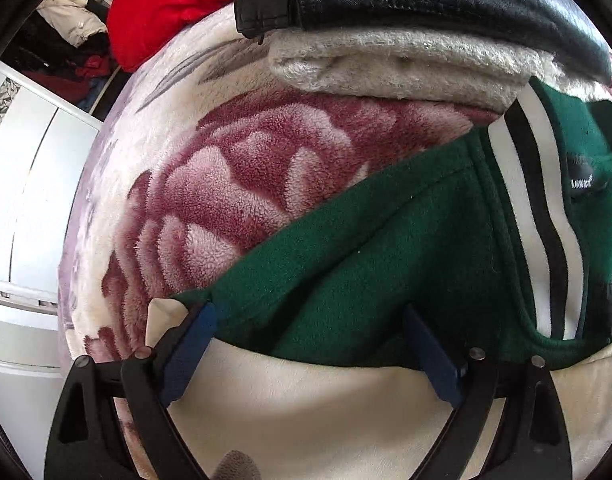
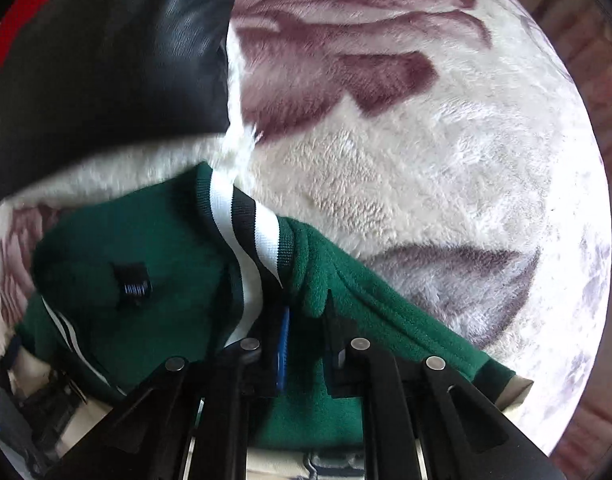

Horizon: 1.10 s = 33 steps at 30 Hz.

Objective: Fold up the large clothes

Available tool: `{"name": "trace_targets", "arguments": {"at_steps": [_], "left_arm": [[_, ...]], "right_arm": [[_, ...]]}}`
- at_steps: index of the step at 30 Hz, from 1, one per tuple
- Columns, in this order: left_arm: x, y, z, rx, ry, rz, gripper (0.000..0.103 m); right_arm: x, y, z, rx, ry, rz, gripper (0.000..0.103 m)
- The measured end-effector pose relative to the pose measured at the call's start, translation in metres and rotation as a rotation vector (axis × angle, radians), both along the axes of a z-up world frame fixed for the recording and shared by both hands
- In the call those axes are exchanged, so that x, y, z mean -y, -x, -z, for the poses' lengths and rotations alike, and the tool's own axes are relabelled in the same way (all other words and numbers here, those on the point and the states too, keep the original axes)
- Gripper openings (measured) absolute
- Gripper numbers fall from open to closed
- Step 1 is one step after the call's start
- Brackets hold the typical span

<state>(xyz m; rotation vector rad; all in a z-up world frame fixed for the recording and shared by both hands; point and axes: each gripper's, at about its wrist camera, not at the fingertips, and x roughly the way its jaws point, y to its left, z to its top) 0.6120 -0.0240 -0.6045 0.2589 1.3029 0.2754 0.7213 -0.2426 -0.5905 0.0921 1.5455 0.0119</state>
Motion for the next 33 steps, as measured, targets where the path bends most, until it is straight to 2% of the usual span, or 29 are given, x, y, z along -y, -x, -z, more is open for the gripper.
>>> {"name": "trace_targets", "arguments": {"at_steps": [2, 4, 6, 7, 8, 9, 11, 12, 15, 17, 18, 19, 20, 23, 25, 26, 28, 30, 31, 32, 33], "left_arm": [[-0.006, 0.006, -0.011, 0.020, 0.027, -0.012, 0.095], [-0.016, 0.022, -0.033, 0.064, 0.064, -0.041, 0.095], [-0.027, 0.043, -0.054, 0.110, 0.071, -0.084, 0.095], [-0.032, 0.053, -0.060, 0.123, 0.058, -0.105, 0.095], [-0.040, 0.065, -0.066, 0.135, 0.029, -0.135, 0.095], [-0.047, 0.078, -0.069, 0.145, 0.002, -0.163, 0.095], [-0.060, 0.096, -0.069, 0.139, -0.083, -0.211, 0.095], [-0.070, 0.105, -0.067, 0.129, -0.117, -0.237, 0.095], [-0.097, 0.123, -0.061, 0.119, -0.100, -0.324, 0.095], [-0.112, 0.130, -0.058, 0.119, -0.078, -0.358, 0.095], [-0.116, 0.134, -0.056, 0.119, -0.074, -0.370, 0.095], [-0.121, 0.137, -0.054, 0.117, -0.070, -0.379, 0.095], [-0.125, 0.140, -0.053, 0.122, -0.057, -0.383, 0.095], [-0.133, 0.148, -0.045, 0.115, -0.032, -0.387, 0.095], [-0.137, 0.152, -0.043, 0.108, -0.003, -0.393, 0.095], [-0.140, 0.156, -0.044, 0.103, 0.013, -0.395, 0.095], [-0.150, 0.170, -0.055, 0.118, 0.075, -0.409, 0.095], [-0.162, 0.192, -0.071, 0.129, 0.128, -0.420, 0.095], [-0.170, 0.210, -0.079, 0.130, 0.154, -0.427, 0.095], [-0.176, 0.225, -0.085, 0.125, 0.162, -0.437, 0.095], [-0.182, 0.247, -0.092, 0.118, 0.176, -0.444, 0.095]], "right_arm": [[0.000, -0.004, 0.012, -0.072, -0.021, -0.014, 0.017], [0.004, -0.009, 0.003, -0.099, -0.055, 0.018, 0.023], [0.006, -0.007, -0.021, -0.073, -0.121, 0.032, 0.036], [0.004, -0.002, -0.038, -0.033, -0.183, 0.030, 0.053], [0.000, 0.002, -0.049, -0.006, -0.232, 0.020, 0.057], [-0.008, 0.007, -0.056, 0.003, -0.306, -0.001, 0.057], [-0.033, 0.014, -0.057, -0.036, -0.455, -0.051, 0.057], [-0.052, 0.017, -0.053, -0.062, -0.493, -0.088, 0.057], [-0.110, 0.016, -0.029, -0.082, -0.484, -0.214, 0.057], [-0.137, 0.011, -0.006, -0.102, -0.450, -0.237, 0.057], [-0.147, 0.011, 0.006, -0.114, -0.426, -0.235, 0.056], [-0.150, 0.014, 0.012, -0.099, -0.420, -0.221, 0.032], [-0.155, 0.012, 0.012, -0.066, -0.410, -0.221, 0.003], [-0.156, 0.007, 0.004, 0.049, -0.298, -0.219, 0.002], [-0.153, -0.003, 0.004, 0.084, -0.216, -0.187, 0.002], [-0.152, -0.009, 0.005, 0.092, -0.190, -0.173, 0.002], [-0.158, -0.017, 0.015, 0.016, -0.222, -0.153, 0.004], [-0.153, -0.014, 0.007, -0.019, -0.254, -0.113, 0.008], [-0.150, -0.007, -0.002, -0.023, -0.285, -0.118, 0.021], [-0.145, 0.003, -0.016, -0.023, -0.346, -0.128, 0.042], [-0.138, 0.015, -0.031, -0.017, -0.392, -0.138, 0.053]]}}
